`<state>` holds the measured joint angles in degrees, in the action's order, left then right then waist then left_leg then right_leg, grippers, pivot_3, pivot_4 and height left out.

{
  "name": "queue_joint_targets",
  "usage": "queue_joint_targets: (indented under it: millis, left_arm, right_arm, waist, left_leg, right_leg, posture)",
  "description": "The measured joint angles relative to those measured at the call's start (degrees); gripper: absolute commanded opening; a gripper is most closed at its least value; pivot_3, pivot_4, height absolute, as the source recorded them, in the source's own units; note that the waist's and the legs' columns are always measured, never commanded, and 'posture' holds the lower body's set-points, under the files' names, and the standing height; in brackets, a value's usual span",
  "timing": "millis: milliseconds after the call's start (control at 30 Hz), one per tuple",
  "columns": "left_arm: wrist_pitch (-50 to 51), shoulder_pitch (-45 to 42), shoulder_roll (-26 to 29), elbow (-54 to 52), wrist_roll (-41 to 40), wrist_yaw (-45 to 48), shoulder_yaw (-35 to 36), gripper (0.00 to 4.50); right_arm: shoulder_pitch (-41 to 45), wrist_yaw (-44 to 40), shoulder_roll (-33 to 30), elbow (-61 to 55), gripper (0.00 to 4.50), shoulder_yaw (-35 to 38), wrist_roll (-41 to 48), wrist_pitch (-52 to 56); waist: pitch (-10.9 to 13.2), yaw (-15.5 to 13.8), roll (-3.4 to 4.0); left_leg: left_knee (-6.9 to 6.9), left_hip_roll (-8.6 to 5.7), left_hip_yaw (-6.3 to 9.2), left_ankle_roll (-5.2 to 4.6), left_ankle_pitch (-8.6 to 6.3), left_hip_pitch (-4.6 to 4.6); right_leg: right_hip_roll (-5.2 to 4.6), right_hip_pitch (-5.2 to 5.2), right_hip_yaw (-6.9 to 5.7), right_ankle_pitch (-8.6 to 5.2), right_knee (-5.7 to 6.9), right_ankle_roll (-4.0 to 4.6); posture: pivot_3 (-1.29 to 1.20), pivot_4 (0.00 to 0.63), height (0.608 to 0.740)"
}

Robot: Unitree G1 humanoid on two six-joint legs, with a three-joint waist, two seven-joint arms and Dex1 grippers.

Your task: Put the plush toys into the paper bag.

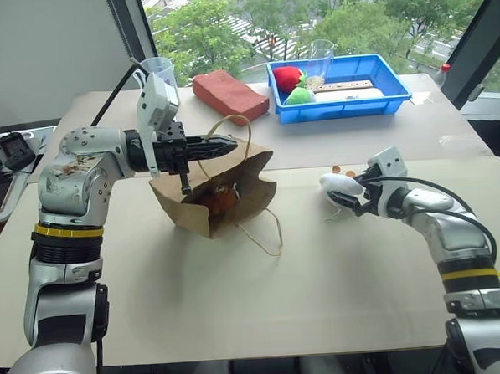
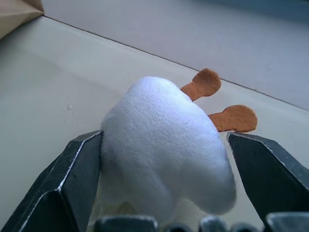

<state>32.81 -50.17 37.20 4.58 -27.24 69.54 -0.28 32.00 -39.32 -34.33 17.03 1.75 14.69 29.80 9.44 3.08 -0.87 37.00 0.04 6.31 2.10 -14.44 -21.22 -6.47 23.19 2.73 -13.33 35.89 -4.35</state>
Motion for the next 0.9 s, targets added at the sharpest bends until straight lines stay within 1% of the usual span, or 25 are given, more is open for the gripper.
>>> queue_joint_targets:
  millis: [33, 100, 267, 367, 400, 467, 533, 600, 633, 700, 733, 800, 900]
  left_arm:
    - [0.0, 0.0, 0.0, 0.0, 0.0, 0.0, 0.0, 0.0]
    - [0.0, 0.0, 0.0, 0.0, 0.0, 0.0, 0.0, 0.0]
    - [0.0, 0.0, 0.3, -0.2, 0.0, 0.0, 0.0, 0.0]
    - [0.1, 0.1, 0.6, -0.3, 0.0, 0.0, 0.0, 0.0]
    - [0.1, 0.2, 0.7, -0.3, 0.0, 0.0, 0.0, 0.0]
    - [0.1, 0.4, 0.8, -0.4, 0.0, 0.0, 0.0, 0.0]
    - [0.1, 0.4, 1.0, -0.4, 0.0, 0.0, 0.1, 0.0]
    - [0.1, 0.4, 1.0, -0.4, 0.0, 0.0, 0.0, 0.0]
    - [0.0, 0.4, 1.0, -0.3, 0.0, 0.1, 0.1, 0.0]
    - [0.0, 0.4, 0.8, 0.0, 0.0, 0.1, 0.0, 0.0]
    - [-0.1, 0.2, 0.5, 0.3, 0.0, 0.1, 0.0, 0.0]
    - [-0.1, -0.8, -0.1, 0.7, 0.0, 0.3, -0.5, 0.0]
    - [-0.1, -1.2, -0.2, 0.9, 0.0, 0.7, -0.7, 0.0]
  right_arm:
    - [0.4, -0.5, 0.1, 1.2, 3.68, 0.0, -0.1, -0.4]
    - [0.8, -1.3, 0.1, 2.7, 2.95, 0.0, -0.4, -1.7]
    - [0.7, -2.3, 0.1, 2.7, 1.28, 0.2, -0.4, -2.4]
    - [-0.3, -2.9, 0.1, -0.1, 0.27, 1.5, 0.6, -1.1]
    - [-0.9, -3.2, 0.0, -2.8, 0.06, 2.1, 2.0, 0.9]
    - [-2.3, -4.8, -1.0, -10.9, 0.01, 2.3, 5.9, 7.0]
    - [-4.3, -7.3, -3.2, -21.8, 0.01, 1.8, 11.1, 14.0]
    - [-4.8, -8.5, -3.5, -30.1, 0.01, 0.9, 15.1, 18.6]
    - [-4.9, -7.9, -2.7, -32.3, 0.01, 0.7, 16.4, 20.3]
    - [-4.9, -4.9, 1.9, -35.2, 0.01, -0.5, 18.1, 23.2]
    - [-4.7, -2.9, 5.2, -36.0, 0.01, -2.3, 18.2, 24.1]
    - [-3.3, 0.1, 9.9, -35.9, 0.01, -6.4, 17.9, 25.0]
    - [-0.1, 2.7, 14.0, -33.9, 0.01, -9.3, 16.5, 24.5]
  waist:
    - [0.0, 0.0, 0.0]
    - [0.0, -0.1, 0.0]
    - [0.0, 0.0, 0.0]
    - [0.0, 0.0, 0.0]
    - [0.0, 0.0, 0.0]
    - [0.0, 0.0, 0.01]
    - [0.0, 0.0, 0.02]
    - [0.0, 0.0, 0.02]
    - [0.0, 0.0, 0.01]
    - [0.0, 0.1, -0.02]
    - [0.0, 0.1, -0.02]
    - [0.0, 0.0, -0.01]
    - [0.0, -0.1, 0.0]
  left_leg:
    - [0.0, 0.0, 0.0, 0.0, 0.0, 0.0]
    - [-0.01, 0.0, 0.0, 0.0, 0.0, 0.0]
    - [0.01, 0.0, 0.0, 0.02, 0.01, 0.01]
    - [0.01, 0.0, 0.0, 0.02, 0.01, 0.02]
    - [0.0, 0.0, 0.01, 0.02, 0.01, 0.01]
    - [0.0, 0.01, 0.02, 0.01, 0.01, 0.01]
    - [-0.01, 0.02, 0.06, -0.03, -0.01, 0.01]
    - [0.01, 0.02, 0.08, -0.04, -0.02, 0.02]
    - [0.02, 0.01, 0.08, -0.04, -0.02, 0.03]
    - [0.07, 0.02, 0.07, -0.04, -0.02, 0.05]
    - [0.08, 0.02, 0.07, -0.04, -0.02, 0.07]
    - [0.09, 0.02, 0.07, 0.0, 0.0, 0.06]
    - [0.11, 0.01, 0.08, 0.01, 0.01, 0.06]
  right_leg:
    - [0.0, 0.0, 0.0, 0.0, -0.01, 0.0]
    - [0.0, 0.0, -0.01, 0.0, -0.02, 0.0]
    - [0.0, -0.01, 0.0, 0.0, -0.01, 0.0]
    - [0.01, -0.01, 0.0, 0.0, 0.01, 0.0]
    - [0.01, 0.0, 0.0, 0.0, 0.04, 0.0]
    - [0.01, 0.02, -0.01, 0.0, 0.07, 0.0]
    - [0.02, 0.02, -0.04, -0.01, 0.1, -0.01]
    - [0.02, -0.02, -0.06, -0.01, 0.07, -0.01]
    - [0.01, -0.04, -0.06, -0.01, 0.05, -0.01]
    - [0.02, -0.03, -0.06, -0.01, -0.02, -0.01]
    - [0.02, -0.02, -0.06, -0.01, -0.02, -0.01]
    - [0.02, 0.04, -0.05, -0.01, 0.02, -0.01]
    - [0.02, 0.03, -0.05, -0.01, 0.12, -0.01]
  posture:
    - [0.0, 0.15, 0.74]
    - [0.0, 0.15, 0.74]
    - [0.0, 0.15, 0.74]
    - [0.0, 0.15, 0.74]
    - [0.0, 0.15, 0.74]
    - [0.0, 0.15, 0.74]
    - [0.0, 0.15, 0.74]
    - [0.0, 0.15, 0.74]
    - [0.0, 0.15, 0.74]
    - [0.0, 0.15, 0.74]
    - [0.0, 0.15, 0.74]
    - [0.0, 0.15, 0.74]
    - [0.0, 0.15, 0.74]
